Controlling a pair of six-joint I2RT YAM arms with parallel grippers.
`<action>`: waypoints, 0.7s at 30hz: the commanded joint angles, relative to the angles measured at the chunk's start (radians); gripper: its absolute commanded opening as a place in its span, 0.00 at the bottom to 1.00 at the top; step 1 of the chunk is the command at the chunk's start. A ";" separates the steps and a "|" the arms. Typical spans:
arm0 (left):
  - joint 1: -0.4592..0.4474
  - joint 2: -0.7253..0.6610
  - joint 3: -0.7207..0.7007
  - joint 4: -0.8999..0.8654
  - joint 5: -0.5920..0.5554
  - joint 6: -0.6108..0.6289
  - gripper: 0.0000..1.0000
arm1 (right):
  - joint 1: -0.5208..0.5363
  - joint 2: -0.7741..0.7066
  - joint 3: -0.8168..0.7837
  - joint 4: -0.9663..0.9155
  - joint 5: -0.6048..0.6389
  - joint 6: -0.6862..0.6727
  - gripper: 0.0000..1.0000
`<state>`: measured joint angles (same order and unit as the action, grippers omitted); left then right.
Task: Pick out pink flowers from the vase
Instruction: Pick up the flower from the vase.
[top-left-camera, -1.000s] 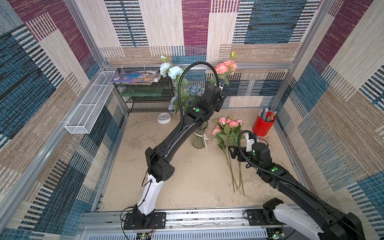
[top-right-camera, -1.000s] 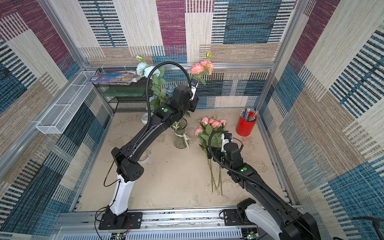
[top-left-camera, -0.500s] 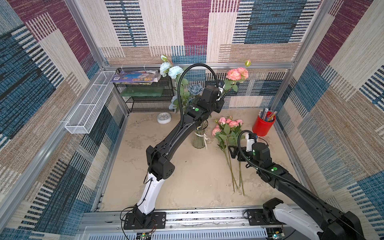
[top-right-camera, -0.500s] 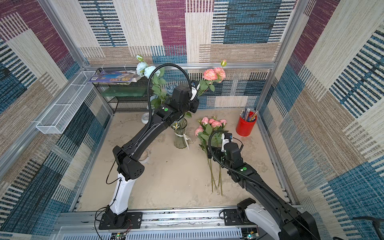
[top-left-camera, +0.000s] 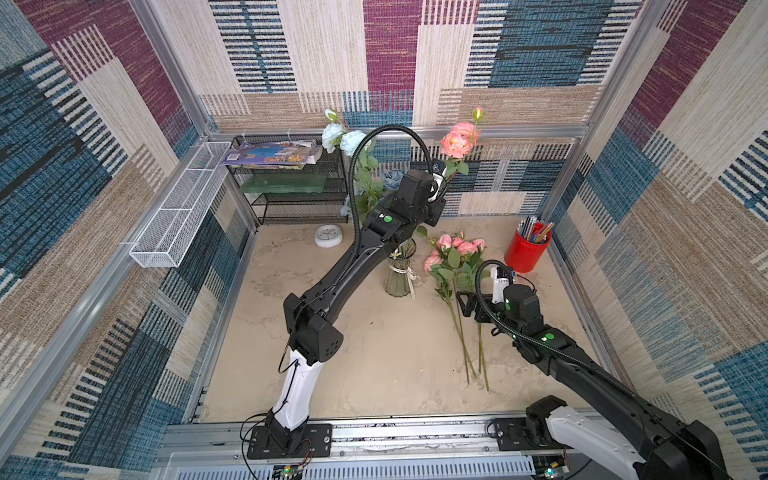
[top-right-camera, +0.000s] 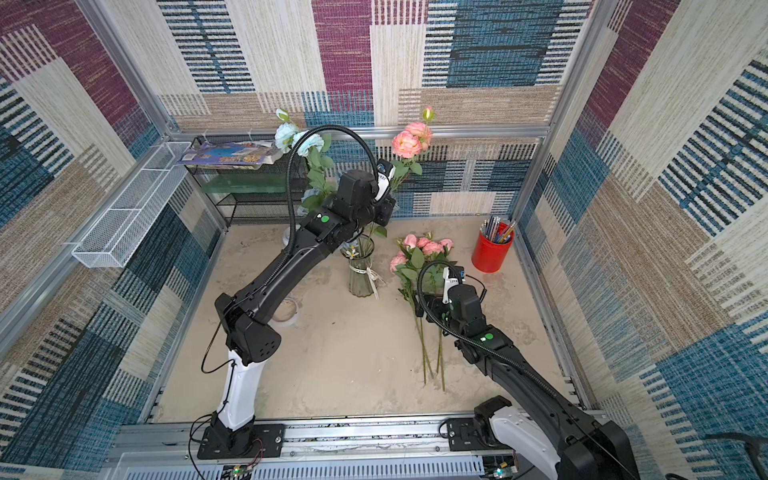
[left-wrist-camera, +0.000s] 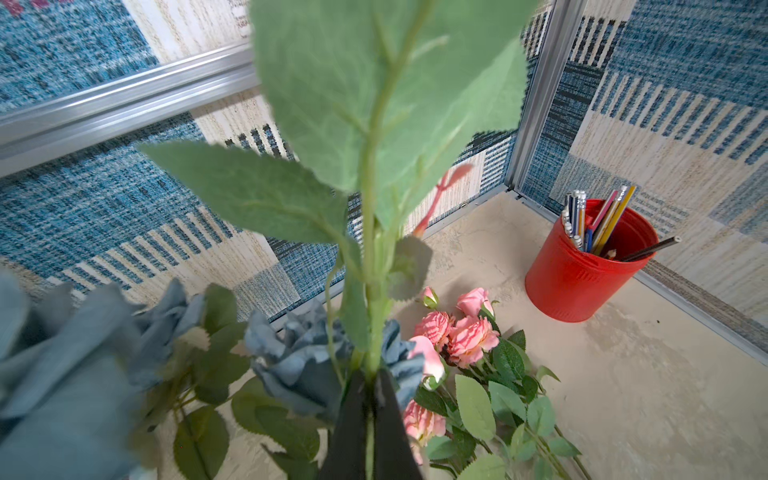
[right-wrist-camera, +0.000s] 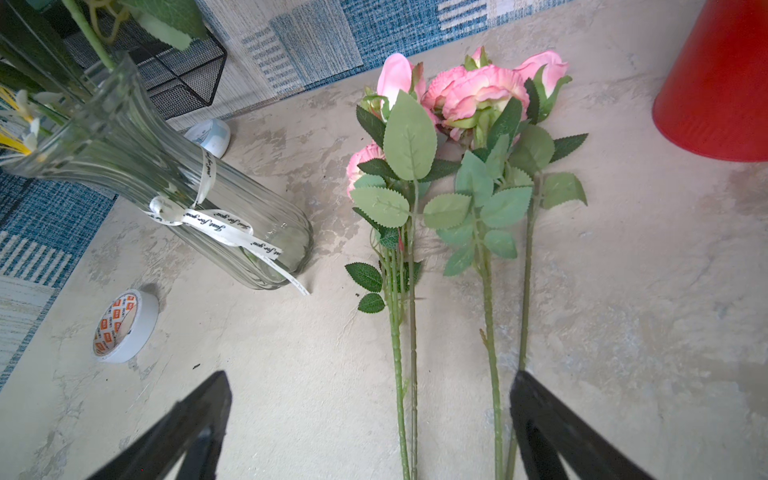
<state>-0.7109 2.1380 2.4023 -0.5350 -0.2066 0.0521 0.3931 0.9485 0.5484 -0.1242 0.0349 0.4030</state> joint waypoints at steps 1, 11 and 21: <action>0.000 -0.030 -0.003 0.025 0.013 -0.014 0.00 | 0.001 0.001 0.001 0.037 -0.004 0.001 0.99; 0.000 -0.083 -0.002 0.064 0.012 0.024 0.00 | 0.000 0.010 0.009 0.040 -0.021 -0.001 0.99; -0.001 -0.124 -0.008 0.141 0.053 0.040 0.00 | 0.000 -0.005 0.021 0.041 -0.023 -0.004 0.99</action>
<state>-0.7109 2.0346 2.3966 -0.4786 -0.1791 0.0612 0.3923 0.9516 0.5571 -0.1173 0.0185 0.4030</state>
